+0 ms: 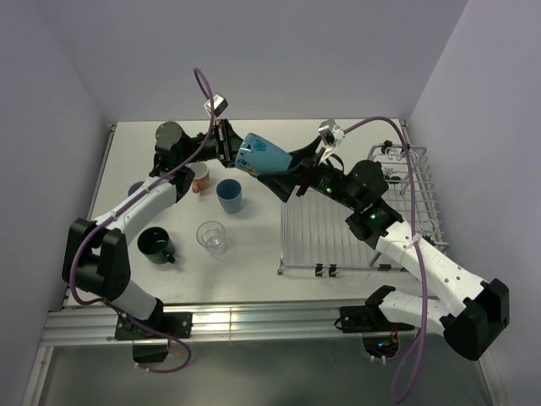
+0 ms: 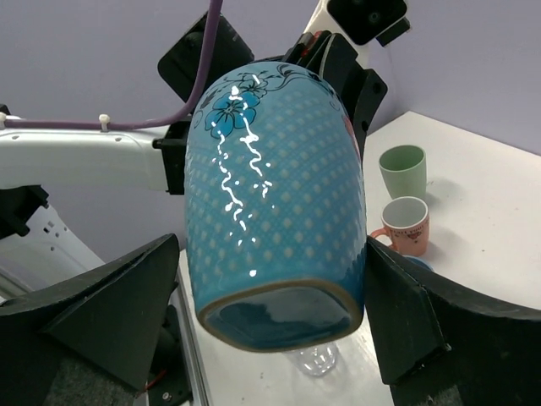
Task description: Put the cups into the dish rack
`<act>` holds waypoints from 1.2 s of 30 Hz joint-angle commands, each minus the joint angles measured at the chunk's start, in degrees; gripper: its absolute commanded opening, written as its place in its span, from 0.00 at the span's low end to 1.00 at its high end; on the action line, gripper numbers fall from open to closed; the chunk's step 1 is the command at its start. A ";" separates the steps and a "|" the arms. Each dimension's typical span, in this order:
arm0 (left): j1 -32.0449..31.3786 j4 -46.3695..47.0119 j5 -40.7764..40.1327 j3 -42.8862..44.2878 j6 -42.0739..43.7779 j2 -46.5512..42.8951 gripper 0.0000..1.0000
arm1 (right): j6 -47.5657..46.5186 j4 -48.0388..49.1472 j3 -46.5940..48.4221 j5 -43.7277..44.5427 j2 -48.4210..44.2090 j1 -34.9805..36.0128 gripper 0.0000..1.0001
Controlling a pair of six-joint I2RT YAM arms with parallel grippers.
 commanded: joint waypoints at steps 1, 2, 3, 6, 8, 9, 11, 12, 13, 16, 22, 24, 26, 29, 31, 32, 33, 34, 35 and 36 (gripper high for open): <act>-1.38 4.30 -0.65 1.99 -0.36 -0.22 0.00 | 0.52 4.33 3.38 -0.79 1.07 1.60 0.91; -1.47 4.73 -0.74 1.90 -0.54 -0.22 0.00 | 0.52 4.50 3.30 -0.53 1.08 1.78 0.89; -1.73 4.91 -0.74 1.72 -0.54 -0.13 0.00 | 0.69 4.85 3.12 -0.09 1.08 1.78 0.89; -2.08 5.26 -0.91 1.29 -0.63 0.04 0.00 | 0.43 5.12 3.21 0.70 1.43 2.22 0.88; -2.26 5.79 -0.91 1.02 -0.89 0.22 0.00 | 0.43 5.03 3.21 1.14 1.61 2.40 0.85; -2.34 6.05 -0.83 0.93 -0.98 0.22 0.00 | 0.43 5.21 3.12 1.58 1.61 2.40 0.83; -2.43 6.06 -0.91 0.67 -0.89 0.22 0.00 | 0.52 5.56 2.68 2.02 1.43 2.48 0.77; -2.43 6.32 -0.83 0.41 -0.89 0.31 0.00 | 0.69 5.91 2.42 2.29 1.17 2.48 0.72; -2.43 6.41 -0.91 0.23 -0.89 0.22 0.00 | 0.61 6.00 2.33 2.81 1.08 2.48 0.65; -2.52 6.06 -1.09 -0.12 -0.28 0.22 0.00 | 0.96 6.00 1.80 4.39 0.55 2.48 0.10; -2.96 3.70 -1.53 -0.30 2.35 -0.66 0.09 | 1.31 5.74 0.93 6.68 -0.59 2.48 0.00; -2.96 2.20 -1.88 -0.04 3.50 -1.10 0.14 | 0.96 5.65 0.40 8.26 -1.55 2.57 0.00; -2.87 -0.25 -2.49 0.23 5.52 -1.54 0.24 | 0.52 4.95 0.04 9.23 -2.17 2.48 0.00; -2.87 -3.95 -3.81 0.93 8.33 -2.24 0.32 | -0.53 3.19 0.13 10.55 -3.14 2.48 0.00; -2.87 -4.58 -4.51 1.11 9.12 -2.51 0.35 | -0.80 2.31 -0.13 11.16 -3.84 2.40 0.00; -2.96 -4.84 -4.69 1.19 9.39 -2.59 0.36 | -0.97 2.05 -0.22 11.43 -4.19 2.40 0.00; -2.87 -5.01 -4.78 1.11 9.39 -2.68 0.38 | -1.15 1.70 -0.31 11.78 -4.63 2.40 0.00; -2.87 -5.28 -5.13 1.11 9.83 -2.77 0.40 | -1.24 1.26 -0.39 12.13 -4.90 2.40 0.00; -2.87 -5.80 -5.31 1.28 10.27 -2.86 0.41 | -1.67 0.91 -0.31 12.39 -5.07 2.40 0.00; -2.79 -7.37 -5.57 1.37 10.79 -3.21 0.43 | -1.85 -0.05 -0.22 12.66 -5.42 2.40 0.00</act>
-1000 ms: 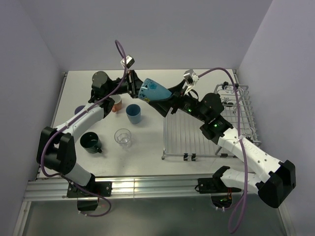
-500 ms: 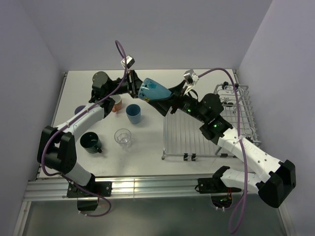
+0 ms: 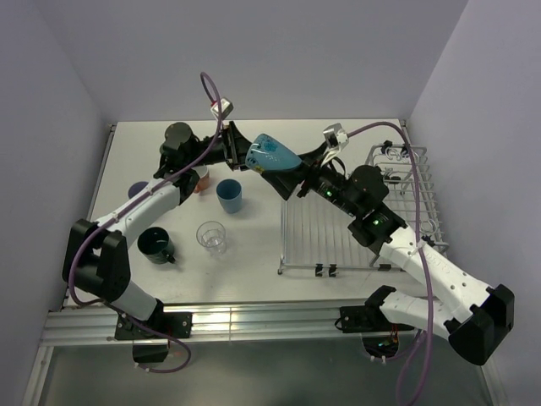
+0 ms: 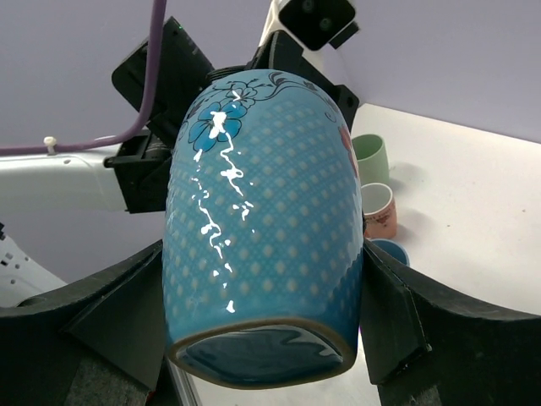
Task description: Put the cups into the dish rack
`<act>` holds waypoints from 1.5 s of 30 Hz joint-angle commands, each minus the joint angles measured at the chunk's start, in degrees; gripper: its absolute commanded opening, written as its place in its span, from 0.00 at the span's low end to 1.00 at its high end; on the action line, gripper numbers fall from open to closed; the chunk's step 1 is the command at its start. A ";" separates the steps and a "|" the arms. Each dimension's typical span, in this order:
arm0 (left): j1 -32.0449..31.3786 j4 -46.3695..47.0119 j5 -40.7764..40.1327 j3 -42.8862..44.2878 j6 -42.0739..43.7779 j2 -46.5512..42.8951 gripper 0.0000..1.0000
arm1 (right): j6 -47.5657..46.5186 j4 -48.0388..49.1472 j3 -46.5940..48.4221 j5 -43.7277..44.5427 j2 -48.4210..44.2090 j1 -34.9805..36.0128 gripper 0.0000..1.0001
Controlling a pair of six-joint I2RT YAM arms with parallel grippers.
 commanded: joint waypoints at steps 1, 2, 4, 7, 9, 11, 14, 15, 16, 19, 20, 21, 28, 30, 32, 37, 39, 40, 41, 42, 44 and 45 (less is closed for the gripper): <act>-0.14 -2.75 -1.90 1.70 5.35 -3.27 0.45 | -1.77 3.41 0.81 3.39 -3.65 0.36 0.00; -0.14 -4.33 -2.77 2.31 6.67 -3.45 0.48 | -2.38 2.80 0.98 3.66 -3.74 0.36 0.00; 0.04 -8.71 -4.00 2.93 10.09 -4.07 0.55 | -3.00 0.87 1.16 4.97 -4.36 0.28 0.00; 0.56 -10.93 -5.76 3.72 12.13 -4.94 0.62 | -4.14 -2.12 1.51 6.03 -4.89 0.28 0.00; 1.35 -11.99 -6.91 4.42 12.75 -5.21 0.64 | -4.84 -4.66 1.60 7.26 -5.24 0.28 0.00; 2.05 -12.52 -7.70 5.04 13.01 -5.21 0.65 | -5.63 -6.52 2.12 7.88 -5.68 0.19 0.00; 3.37 -13.48 -10.51 6.26 13.71 -5.30 0.68 | -6.51 -10.21 2.83 9.28 -6.73 0.10 0.00; 3.81 -14.35 -12.60 6.70 14.15 -5.12 0.68 | -6.69 -12.30 3.26 10.15 -7.25 0.01 0.00; 4.08 -15.58 -13.84 8.01 15.46 -4.95 0.68 | -6.86 -13.54 3.53 10.60 -7.52 -0.08 0.00; 4.95 -22.34 -19.97 10.83 19.32 -4.94 0.68 | -7.83 -19.78 5.63 13.84 -8.23 -0.25 0.00; 5.57 -23.93 -21.31 11.19 19.78 -5.12 0.68 | -8.44 -22.14 6.43 14.99 -8.14 -0.25 0.00; 6.01 -25.60 -22.20 11.45 19.87 -5.56 0.68 | -8.80 -27.13 7.39 16.21 -7.88 -0.25 0.00; 6.80 -33.16 -25.45 15.14 22.85 -8.55 0.69 | -9.94 -47.99 19.16 33.52 0.46 -1.66 0.00; 6.80 -35.01 -25.72 16.02 23.64 -9.60 0.69 | -9.85 -53.68 22.93 34.59 5.29 -2.70 0.00; 6.80 -37.12 -25.72 16.99 24.87 -10.56 0.70 | -9.68 -56.78 25.06 34.25 10.02 -4.11 0.00; 6.80 -41.96 -26.77 17.96 27.86 -12.50 0.71 | -10.55 -62.68 27.87 31.61 16.20 -8.86 0.00; 6.89 -43.19 -27.04 17.96 28.74 -12.94 0.72 | -10.56 -64.53 28.23 31.26 18.31 -9.91 0.00; 6.89 -43.37 -27.04 17.87 28.92 -13.03 0.72 | -10.64 -65.05 28.23 30.91 19.53 -10.27 0.00; 6.98 -43.54 -27.13 17.78 28.92 -12.86 0.72 | -10.47 -66.19 28.49 30.73 20.24 -10.62 0.00; 6.98 -43.46 -26.69 17.70 28.75 -12.59 0.72 | -10.12 -66.81 28.75 31.25 21.03 -11.06 0.00; 6.98 -42.32 -25.99 17.43 28.31 -11.98 0.72 | -9.59 -69.00 30.50 32.31 24.02 -11.85 0.00; 7.07 -41.79 -25.20 17.08 27.70 -11.80 0.71 | -9.24 -69.71 31.12 32.22 25.07 -12.38 0.00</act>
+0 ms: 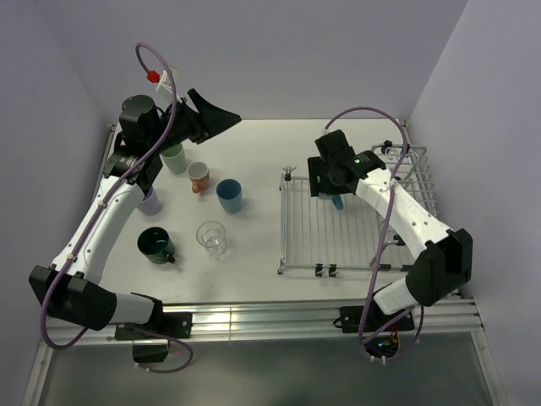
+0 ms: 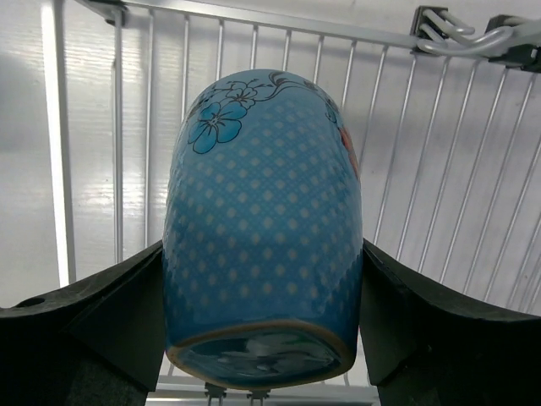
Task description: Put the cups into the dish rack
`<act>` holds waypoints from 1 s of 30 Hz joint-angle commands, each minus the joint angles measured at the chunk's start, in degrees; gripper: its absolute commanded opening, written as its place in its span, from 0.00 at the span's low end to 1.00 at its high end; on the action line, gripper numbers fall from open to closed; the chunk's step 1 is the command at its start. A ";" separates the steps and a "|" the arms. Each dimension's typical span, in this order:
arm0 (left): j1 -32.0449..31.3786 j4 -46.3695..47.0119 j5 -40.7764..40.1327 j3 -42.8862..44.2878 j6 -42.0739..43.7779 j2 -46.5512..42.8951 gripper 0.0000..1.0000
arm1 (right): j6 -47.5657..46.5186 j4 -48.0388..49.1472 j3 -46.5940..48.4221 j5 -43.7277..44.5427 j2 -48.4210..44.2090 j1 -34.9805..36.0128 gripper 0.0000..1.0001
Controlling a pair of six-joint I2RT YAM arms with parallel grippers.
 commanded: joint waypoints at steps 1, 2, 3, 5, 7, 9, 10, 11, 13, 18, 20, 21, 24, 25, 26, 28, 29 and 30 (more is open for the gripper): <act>0.05 1.20 1.51 1.04 0.48 0.28 0.71 | 0.62 -2.00 6.63 1.32 3.09 -2.17 0.00; 0.05 1.82 1.96 0.78 -0.04 0.55 0.71 | 0.62 -2.70 7.50 0.79 3.98 -2.79 0.00; 0.05 2.70 2.31 0.42 -0.14 0.81 0.71 | 0.79 -3.06 7.77 0.53 4.68 -3.49 0.00; 0.14 3.32 3.01 0.07 -0.40 1.08 0.71 | 1.15 -3.15 7.95 -1.31 6.09 -5.59 0.00; 0.23 3.93 3.45 -0.46 -0.49 1.25 0.71 | 1.67 -2.80 7.86 -3.16 7.06 -7.01 0.00; 0.31 4.55 3.80 -1.16 -0.84 1.34 0.71 | 2.02 -2.71 7.95 -3.78 7.85 -8.50 0.00; 0.49 4.90 3.89 -1.33 -0.93 1.43 0.71 | 2.37 -2.80 8.04 -3.69 8.46 -8.77 0.00; 0.49 4.99 4.24 -1.51 -1.02 1.43 0.71 | 2.55 -2.71 8.13 -3.78 8.73 -9.47 0.00; 0.75 4.73 4.51 -1.60 -0.84 1.34 0.71 | 2.55 -2.54 8.13 -4.92 9.52 -9.91 0.00; 1.11 4.02 3.98 -1.69 -0.23 0.73 0.71 | 2.12 -2.36 8.21 -5.45 11.80 -10.18 0.00; 1.19 4.11 3.89 -1.77 -0.14 0.55 0.71 | 2.11 -2.19 8.56 -5.63 13.30 -10.27 0.00; 1.19 4.02 3.89 -1.78 -0.14 0.55 0.71 | 2.11 -2.18 8.65 -5.63 13.74 -10.35 0.00; 1.19 3.76 3.81 -1.69 -0.05 0.73 0.71 | 2.20 -2.18 9.18 -5.36 15.32 -10.97 0.00; 1.19 3.67 3.81 -1.69 -0.05 0.81 0.71 | 2.11 -2.27 9.18 -5.28 15.58 -11.14 0.00; 1.19 3.76 3.81 -1.77 -0.05 0.90 0.71 | 2.11 -2.27 9.18 -5.28 15.76 -11.23 0.00; 1.19 3.85 3.89 -1.78 -0.14 1.25 0.71 | 2.11 -2.27 9.09 -4.49 16.46 -11.32 0.01; 1.19 3.93 3.89 -1.86 -0.23 1.34 0.71 | 2.11 -2.53 9.18 -4.05 16.64 -11.41 0.02; 1.19 4.11 3.98 -1.95 -0.31 1.43 0.71 | 2.20 -2.54 9.18 -3.70 17.16 -11.41 0.03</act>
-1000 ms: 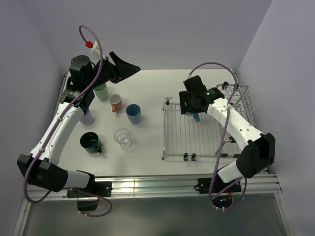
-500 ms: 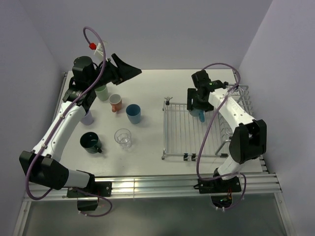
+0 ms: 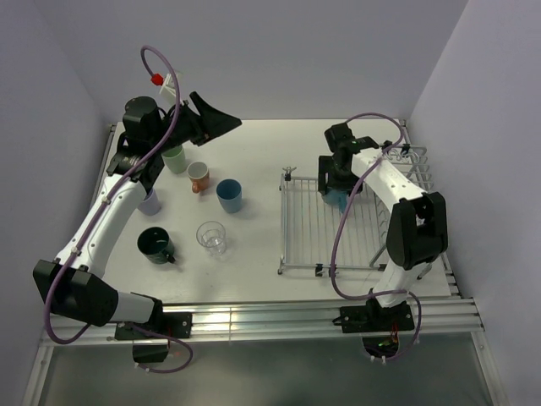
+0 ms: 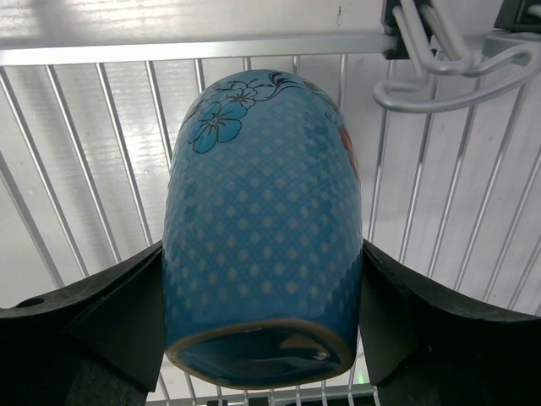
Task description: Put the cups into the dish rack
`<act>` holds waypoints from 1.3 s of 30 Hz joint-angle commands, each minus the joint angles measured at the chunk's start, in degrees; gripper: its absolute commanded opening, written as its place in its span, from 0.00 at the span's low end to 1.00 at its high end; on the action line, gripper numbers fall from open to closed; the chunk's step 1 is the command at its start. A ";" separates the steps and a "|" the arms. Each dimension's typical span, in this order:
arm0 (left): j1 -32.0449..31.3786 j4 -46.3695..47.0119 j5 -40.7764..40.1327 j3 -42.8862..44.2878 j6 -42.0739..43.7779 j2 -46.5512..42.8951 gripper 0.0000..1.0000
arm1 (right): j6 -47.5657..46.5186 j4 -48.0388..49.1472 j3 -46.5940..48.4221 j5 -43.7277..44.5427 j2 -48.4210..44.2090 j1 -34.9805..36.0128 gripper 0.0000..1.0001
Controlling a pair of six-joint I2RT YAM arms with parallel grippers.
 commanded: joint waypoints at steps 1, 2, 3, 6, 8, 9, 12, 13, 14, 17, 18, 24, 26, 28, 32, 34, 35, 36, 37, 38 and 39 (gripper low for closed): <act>0.14 2.36 1.03 -0.16 0.04 0.03 0.71 | 0.45 0.31 3.63 2.64 0.95 -0.72 0.06; 0.14 2.36 0.94 -0.16 0.04 0.03 0.71 | 0.45 0.31 3.63 2.91 1.21 -0.81 0.08; 0.14 2.28 0.94 -0.25 0.04 0.12 0.71 | 0.63 0.31 3.63 3.17 1.48 -0.72 0.10; 0.14 2.10 0.68 -0.33 0.21 0.30 0.71 | 0.72 0.30 3.45 4.05 2.01 -0.72 0.27; 0.14 2.01 0.59 -0.25 0.21 0.47 0.71 | 0.72 0.31 3.37 4.32 2.18 -0.72 0.39; 0.14 1.92 0.59 -0.33 0.21 0.56 0.71 | 0.80 0.31 3.37 4.58 2.18 -0.72 0.45; 0.14 2.19 0.76 -0.34 0.12 0.73 0.71 | 0.63 0.31 3.45 5.11 2.10 -0.72 0.55; 0.14 2.27 0.77 -0.42 0.04 0.73 0.71 | 0.72 0.13 3.54 5.46 2.10 -0.72 0.58; 0.14 2.36 0.68 -0.42 0.04 0.73 0.71 | 0.72 0.04 3.63 5.63 2.18 -0.72 0.59; 0.14 2.36 0.59 -0.51 0.04 1.09 0.71 | 0.89 -0.22 4.07 6.16 1.66 -0.63 0.65; 0.14 2.45 0.68 -0.42 0.04 1.35 0.71 | 1.07 -0.22 3.98 6.16 1.13 -0.63 0.66; 0.23 2.63 0.77 -0.95 -0.05 1.79 0.71 | 0.89 0.22 3.54 6.42 0.34 -0.63 0.76; 0.14 2.54 0.77 -0.86 0.03 1.79 0.71 | 0.80 0.48 3.19 6.34 0.34 -0.63 0.77; 0.14 2.36 0.68 -0.77 0.12 1.88 0.71 | 0.80 0.48 3.28 6.43 0.42 -0.55 0.79; 0.14 2.54 0.68 -0.86 0.12 2.32 0.71 | 0.89 -0.22 4.16 6.86 -0.01 -0.46 0.99; 0.14 2.71 0.77 -0.86 0.12 2.49 0.71 | 0.89 -0.31 4.42 7.13 -0.45 -0.37 1.00; 0.14 2.63 0.68 -0.86 0.12 2.49 0.71 | 0.98 -0.31 4.42 7.13 -0.63 -0.28 1.00; 0.14 2.54 0.59 -0.95 0.21 2.49 0.71 | 0.98 -0.31 4.33 7.13 -0.72 -0.28 1.00; 0.14 2.54 0.59 -0.95 0.30 2.41 0.71 | 0.98 -0.31 4.33 7.13 -0.89 -0.19 1.00; 0.14 2.54 0.50 -1.04 0.39 2.40 0.71 | 0.98 -0.40 4.33 7.13 -0.98 -0.11 1.00; 0.14 2.54 0.42 -1.04 0.39 2.32 0.71 | 1.07 -0.31 4.33 7.30 -1.24 -0.02 1.00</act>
